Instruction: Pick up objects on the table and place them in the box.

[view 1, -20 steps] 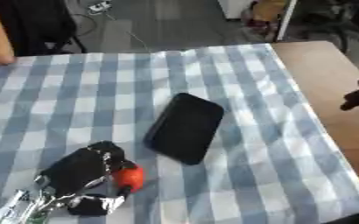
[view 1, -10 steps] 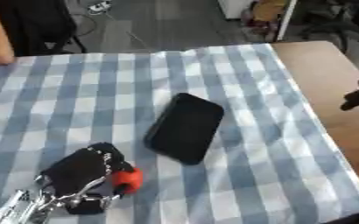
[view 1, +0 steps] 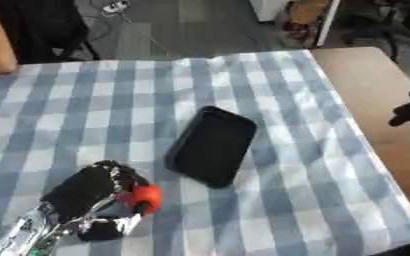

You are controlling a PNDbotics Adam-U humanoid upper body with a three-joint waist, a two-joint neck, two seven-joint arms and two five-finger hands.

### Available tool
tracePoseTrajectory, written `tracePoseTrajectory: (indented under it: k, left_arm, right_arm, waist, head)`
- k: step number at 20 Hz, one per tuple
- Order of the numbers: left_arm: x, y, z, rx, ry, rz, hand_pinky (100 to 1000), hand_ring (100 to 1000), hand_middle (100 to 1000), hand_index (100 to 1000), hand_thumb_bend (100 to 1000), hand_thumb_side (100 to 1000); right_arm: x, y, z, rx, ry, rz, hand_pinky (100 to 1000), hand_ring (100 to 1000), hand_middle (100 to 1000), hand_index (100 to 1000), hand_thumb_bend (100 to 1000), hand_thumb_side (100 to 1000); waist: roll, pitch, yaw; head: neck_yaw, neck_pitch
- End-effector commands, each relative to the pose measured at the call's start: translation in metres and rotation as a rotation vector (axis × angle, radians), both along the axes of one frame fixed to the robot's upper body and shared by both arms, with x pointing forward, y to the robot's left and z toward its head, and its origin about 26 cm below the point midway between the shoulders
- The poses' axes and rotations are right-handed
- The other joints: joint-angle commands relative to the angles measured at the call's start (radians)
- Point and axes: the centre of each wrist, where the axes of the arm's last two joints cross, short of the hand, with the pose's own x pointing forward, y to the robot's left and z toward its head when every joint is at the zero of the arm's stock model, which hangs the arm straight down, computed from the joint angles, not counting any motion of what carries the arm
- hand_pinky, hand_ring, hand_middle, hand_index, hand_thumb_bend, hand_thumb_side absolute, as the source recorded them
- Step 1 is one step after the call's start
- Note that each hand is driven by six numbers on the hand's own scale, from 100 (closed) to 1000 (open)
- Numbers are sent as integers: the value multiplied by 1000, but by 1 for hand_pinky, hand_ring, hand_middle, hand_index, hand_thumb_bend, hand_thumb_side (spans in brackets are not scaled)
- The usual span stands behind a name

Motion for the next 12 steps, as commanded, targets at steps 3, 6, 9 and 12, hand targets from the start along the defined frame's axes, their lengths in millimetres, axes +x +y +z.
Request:
tracePoseTrajectory:
  k: [3,6,9,12]
  left_arm:
    - [3,3,14,-54,-42,19,638,307,195,329,100,381]
    - [4,4,20,-89,-51,33,636,304,195,325,100,385]
    - [5,4,29,-129,-60,39,633,296,195,315,100,398]
    - [7,3,38,-163,-64,36,632,293,195,311,100,404]
  right_arm:
    - [0,-2,9,-189,-175,77,612,697,772,872,100,461]
    - [0,-2,9,-188,-174,77,612,697,772,872,100,461]
    - [0,-2,8,-188,-173,77,612,697,772,872,100,461]
    - [0,-2,8,-189,-171,78,611,697,772,872,100,461]
  waist:
    - [-1,-8,1]
    - [-1,-9,1]
    - [-1,-10,1]
    - [0,-11,2]
  head:
    - [-2,-8]
    - [-3,-8]
    - [-4,-9]
    - [-4,-9]
